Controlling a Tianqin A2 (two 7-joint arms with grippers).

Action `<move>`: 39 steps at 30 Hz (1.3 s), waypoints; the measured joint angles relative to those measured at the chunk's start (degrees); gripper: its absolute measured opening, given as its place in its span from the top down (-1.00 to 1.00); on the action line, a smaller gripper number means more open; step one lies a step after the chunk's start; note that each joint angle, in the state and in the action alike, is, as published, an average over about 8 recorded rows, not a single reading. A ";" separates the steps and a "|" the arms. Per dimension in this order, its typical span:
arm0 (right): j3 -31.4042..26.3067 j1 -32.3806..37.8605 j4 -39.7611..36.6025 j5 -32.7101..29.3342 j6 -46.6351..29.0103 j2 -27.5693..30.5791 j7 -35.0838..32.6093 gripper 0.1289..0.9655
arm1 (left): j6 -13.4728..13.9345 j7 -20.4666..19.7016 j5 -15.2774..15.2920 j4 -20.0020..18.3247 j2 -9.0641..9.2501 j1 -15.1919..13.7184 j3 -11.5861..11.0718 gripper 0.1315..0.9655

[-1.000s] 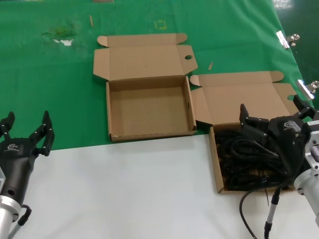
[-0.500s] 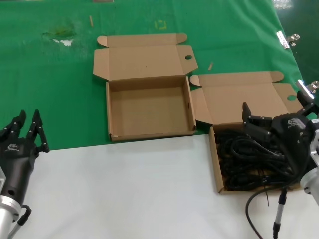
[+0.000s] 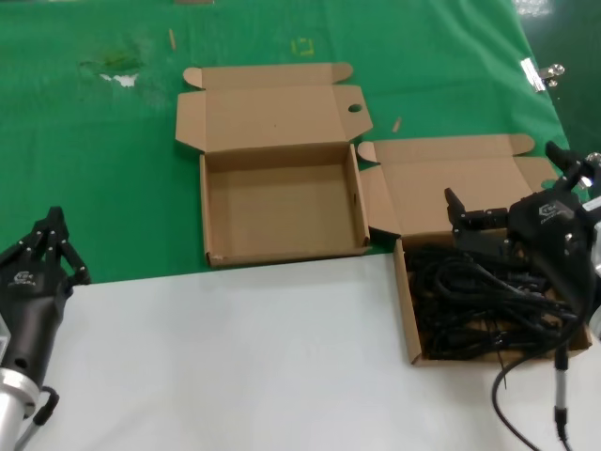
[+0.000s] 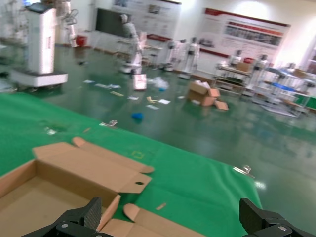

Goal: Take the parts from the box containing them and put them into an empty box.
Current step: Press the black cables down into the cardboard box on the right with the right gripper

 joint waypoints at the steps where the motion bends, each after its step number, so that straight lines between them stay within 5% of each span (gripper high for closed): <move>1: -1.27 0.76 0.38 1.36 0.22 1.75 -0.40 -1.00 | 0.00 0.00 0.00 0.00 0.00 0.00 0.00 0.92; 9: -13.58 9.64 1.57 11.26 -0.07 14.78 -5.03 -1.00 | 0.00 0.00 0.00 0.00 0.00 0.00 0.00 0.98; 17: -31.74 26.70 -0.21 16.82 -6.37 24.83 -8.52 -1.00 | 0.00 0.00 0.00 0.00 0.00 0.00 0.00 0.98; 22: -41.09 37.59 -3.82 8.14 -14.03 27.79 -1.04 -1.00 | 0.00 0.00 0.00 0.00 0.00 0.00 0.00 0.98; 28: -45.04 43.84 -8.99 -7.28 -22.52 28.11 11.47 -1.00 | 0.00 0.00 0.00 0.00 0.00 0.00 0.00 0.98; 39: -37.18 38.07 -14.30 -28.88 -34.21 27.20 26.01 -1.00 | 0.00 0.00 0.00 0.00 0.00 0.00 0.00 0.98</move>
